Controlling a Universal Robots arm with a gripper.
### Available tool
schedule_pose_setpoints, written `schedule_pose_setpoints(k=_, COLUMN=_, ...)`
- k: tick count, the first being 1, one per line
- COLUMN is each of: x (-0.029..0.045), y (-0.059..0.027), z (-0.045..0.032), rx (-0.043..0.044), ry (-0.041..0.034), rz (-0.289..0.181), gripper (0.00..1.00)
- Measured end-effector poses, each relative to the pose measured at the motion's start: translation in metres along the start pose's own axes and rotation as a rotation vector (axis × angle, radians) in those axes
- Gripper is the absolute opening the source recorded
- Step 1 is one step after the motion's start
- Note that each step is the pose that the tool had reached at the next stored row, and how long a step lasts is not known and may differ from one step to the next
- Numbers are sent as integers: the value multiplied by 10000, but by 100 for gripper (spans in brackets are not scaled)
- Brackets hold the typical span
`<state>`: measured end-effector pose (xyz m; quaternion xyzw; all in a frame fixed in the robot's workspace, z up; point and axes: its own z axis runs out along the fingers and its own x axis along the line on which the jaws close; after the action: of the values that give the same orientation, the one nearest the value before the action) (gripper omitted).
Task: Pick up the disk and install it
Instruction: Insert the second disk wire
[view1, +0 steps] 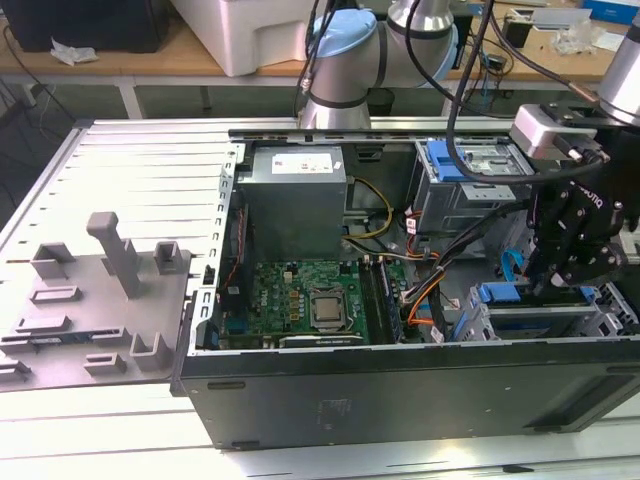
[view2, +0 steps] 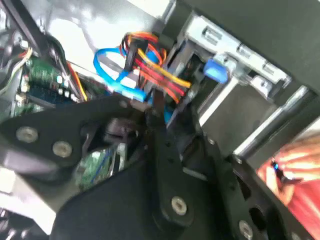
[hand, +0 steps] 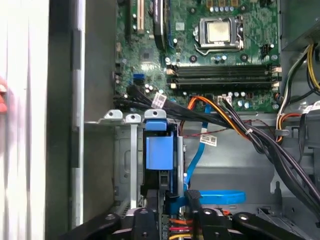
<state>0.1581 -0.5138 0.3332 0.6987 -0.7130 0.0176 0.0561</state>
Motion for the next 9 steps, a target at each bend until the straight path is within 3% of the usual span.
schedule_pose_setpoints(k=1, x=0, y=0, z=-2, rx=0, ry=4, rz=0, gripper=36)
schedule_pose_setpoints(k=5, x=4, y=3, z=-38, rx=0, ry=9, rz=2, gripper=36)
schedule_pose_setpoints(k=9, x=22, y=14, z=-236, rx=1, ry=72, rz=6, gripper=36)
